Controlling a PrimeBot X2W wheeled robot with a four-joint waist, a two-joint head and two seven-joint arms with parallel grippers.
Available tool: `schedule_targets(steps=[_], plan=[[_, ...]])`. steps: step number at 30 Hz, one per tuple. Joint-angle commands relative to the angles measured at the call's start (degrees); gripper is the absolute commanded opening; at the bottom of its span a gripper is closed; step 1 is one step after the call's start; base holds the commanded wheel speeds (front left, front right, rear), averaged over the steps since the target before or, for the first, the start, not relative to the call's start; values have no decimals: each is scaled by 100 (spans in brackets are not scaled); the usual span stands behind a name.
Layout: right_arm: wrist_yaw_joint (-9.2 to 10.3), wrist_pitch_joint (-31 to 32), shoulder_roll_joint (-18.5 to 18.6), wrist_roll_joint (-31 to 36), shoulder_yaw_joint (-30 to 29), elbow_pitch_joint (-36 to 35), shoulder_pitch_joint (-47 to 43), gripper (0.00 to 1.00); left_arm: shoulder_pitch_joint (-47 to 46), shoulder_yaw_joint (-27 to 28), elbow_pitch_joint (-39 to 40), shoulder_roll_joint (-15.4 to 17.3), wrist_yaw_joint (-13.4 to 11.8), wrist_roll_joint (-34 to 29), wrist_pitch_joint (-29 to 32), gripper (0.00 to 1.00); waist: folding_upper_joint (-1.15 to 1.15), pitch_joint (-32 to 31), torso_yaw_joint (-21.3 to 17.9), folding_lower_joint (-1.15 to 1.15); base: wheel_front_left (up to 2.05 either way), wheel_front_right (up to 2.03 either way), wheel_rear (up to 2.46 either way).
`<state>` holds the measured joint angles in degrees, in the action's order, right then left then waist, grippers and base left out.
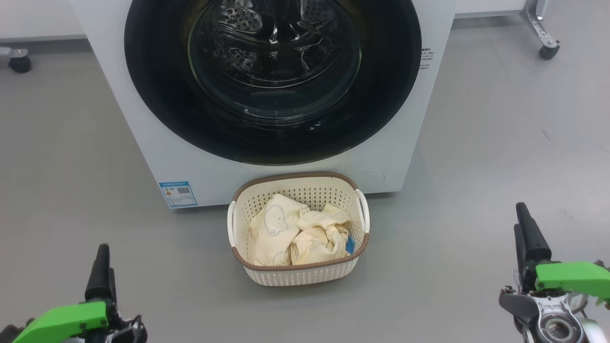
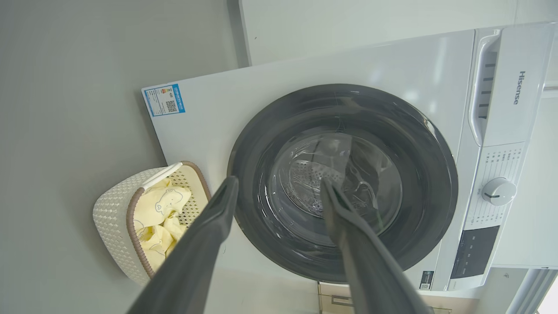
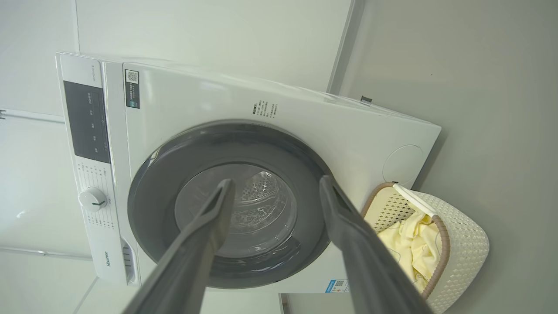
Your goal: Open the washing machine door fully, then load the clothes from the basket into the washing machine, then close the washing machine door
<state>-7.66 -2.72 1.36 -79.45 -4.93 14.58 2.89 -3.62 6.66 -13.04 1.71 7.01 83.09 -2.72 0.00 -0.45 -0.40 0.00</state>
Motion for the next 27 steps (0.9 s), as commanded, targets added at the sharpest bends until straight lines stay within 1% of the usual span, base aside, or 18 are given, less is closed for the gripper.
schedule_targets(steps=[1,5,10,17,22,27], plan=[[8,-52,88,66,34,-246,371,100,-313,132,228,74,-4,-80,-63,100,0,-2,0,0,0,0,0],[8,-119,92,233,68,-338,385,100,-333,131,328,77,-39,-293,-129,100,0,-16,-4,0,0,0,0],[9,-204,96,620,53,-479,418,100,-332,81,496,80,-131,-705,-213,100,0,-25,-6,0,0,0,0],[10,-322,103,1209,88,-609,448,100,-326,-31,796,84,-224,-1540,-330,100,0,-38,-6,0,0,0,0],[11,-406,107,1731,140,-660,475,100,-310,-187,975,87,-275,-2042,-413,100,0,-38,-5,0,0,0,0],[11,-490,112,2163,163,-680,506,100,-286,-358,1070,90,-361,-2681,-497,100,0,-26,-4,0,0,0,0]])
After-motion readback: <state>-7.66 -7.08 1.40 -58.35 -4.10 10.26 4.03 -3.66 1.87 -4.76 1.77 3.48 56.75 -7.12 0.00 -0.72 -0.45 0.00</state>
